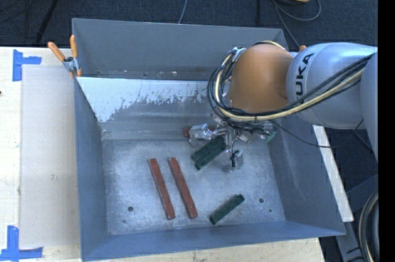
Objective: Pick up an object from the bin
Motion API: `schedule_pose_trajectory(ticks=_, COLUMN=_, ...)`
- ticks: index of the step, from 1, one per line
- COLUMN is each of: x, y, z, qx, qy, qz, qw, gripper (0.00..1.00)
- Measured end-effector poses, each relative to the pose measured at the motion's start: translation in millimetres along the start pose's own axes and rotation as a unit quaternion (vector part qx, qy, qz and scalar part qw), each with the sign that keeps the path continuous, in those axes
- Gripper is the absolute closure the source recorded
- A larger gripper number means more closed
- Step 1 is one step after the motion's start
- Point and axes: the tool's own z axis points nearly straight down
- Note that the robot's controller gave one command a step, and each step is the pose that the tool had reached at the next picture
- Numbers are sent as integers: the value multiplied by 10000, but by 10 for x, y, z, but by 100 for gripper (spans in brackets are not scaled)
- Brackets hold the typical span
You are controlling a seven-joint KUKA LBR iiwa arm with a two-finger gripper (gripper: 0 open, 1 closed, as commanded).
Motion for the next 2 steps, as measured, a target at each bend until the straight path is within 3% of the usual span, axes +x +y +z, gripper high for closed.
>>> schedule_pose_trajectory(ticks=1, x=-9, y=13, z=-5, qx=-12, qy=-2, qz=12, qw=10000, gripper=100)
schedule_pose_trajectory(ticks=2, x=168, y=-94, z=-1397, qx=24, qy=-18, qz=-1099, qw=9939, gripper=100)
